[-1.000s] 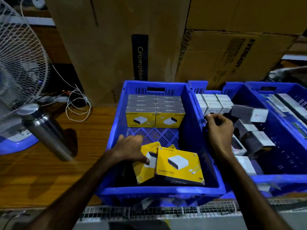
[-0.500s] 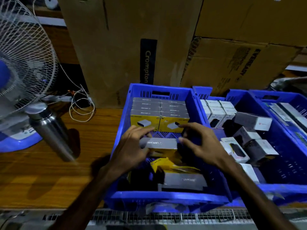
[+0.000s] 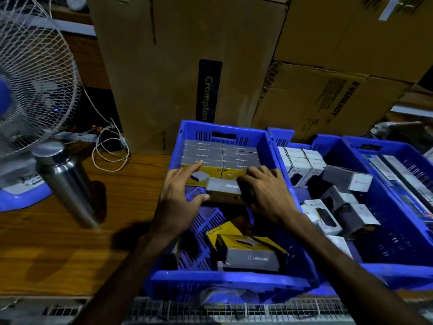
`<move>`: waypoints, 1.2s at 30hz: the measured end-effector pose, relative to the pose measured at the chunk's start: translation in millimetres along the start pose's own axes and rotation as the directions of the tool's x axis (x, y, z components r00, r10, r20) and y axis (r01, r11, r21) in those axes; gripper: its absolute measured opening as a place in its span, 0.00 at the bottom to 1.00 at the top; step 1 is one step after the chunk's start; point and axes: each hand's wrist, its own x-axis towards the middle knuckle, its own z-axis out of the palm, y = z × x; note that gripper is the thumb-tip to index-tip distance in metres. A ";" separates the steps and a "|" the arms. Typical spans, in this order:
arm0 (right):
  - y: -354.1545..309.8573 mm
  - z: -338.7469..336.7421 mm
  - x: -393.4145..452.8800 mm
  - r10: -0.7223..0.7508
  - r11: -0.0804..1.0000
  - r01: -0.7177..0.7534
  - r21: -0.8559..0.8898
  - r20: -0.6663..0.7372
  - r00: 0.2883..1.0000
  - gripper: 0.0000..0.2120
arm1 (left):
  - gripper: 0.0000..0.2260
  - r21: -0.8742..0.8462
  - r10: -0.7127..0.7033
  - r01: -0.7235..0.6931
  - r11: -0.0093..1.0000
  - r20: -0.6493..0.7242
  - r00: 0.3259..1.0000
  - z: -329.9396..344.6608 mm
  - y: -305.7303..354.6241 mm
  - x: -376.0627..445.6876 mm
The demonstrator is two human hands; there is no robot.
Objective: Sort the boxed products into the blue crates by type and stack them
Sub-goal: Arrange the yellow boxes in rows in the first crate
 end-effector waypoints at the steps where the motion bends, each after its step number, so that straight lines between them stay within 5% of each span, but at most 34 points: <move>1: 9.5 4.7 3.6 0.026 0.999 -0.025 -0.034 0.028 0.999 0.15 | 0.36 -0.006 -0.013 0.013 1.000 -0.013 1.000 0.7 -1.9 0.5; 6: 42.2 26.7 27.3 0.117 0.980 -0.099 -0.171 0.096 0.989 0.14 | 0.26 0.016 -0.025 0.025 1.000 0.012 1.000 4.2 -6.9 -0.3; 14: 58.3 36.4 58.7 0.153 0.970 -0.109 -0.219 0.194 0.969 0.26 | 0.17 0.052 -0.046 0.043 0.998 0.058 0.997 4.5 -5.2 -0.2; 27: 52.7 50.9 78.4 0.191 0.951 -0.104 -0.293 0.286 0.939 0.22 | 0.12 0.018 -0.067 0.065 0.998 0.083 0.994 4.4 -8.4 0.1; 36: 32.9 62.4 60.1 0.338 0.931 -0.284 -0.231 0.244 0.909 0.14 | 0.11 -0.018 -0.072 0.074 0.997 0.090 0.993 4.3 -9.0 0.3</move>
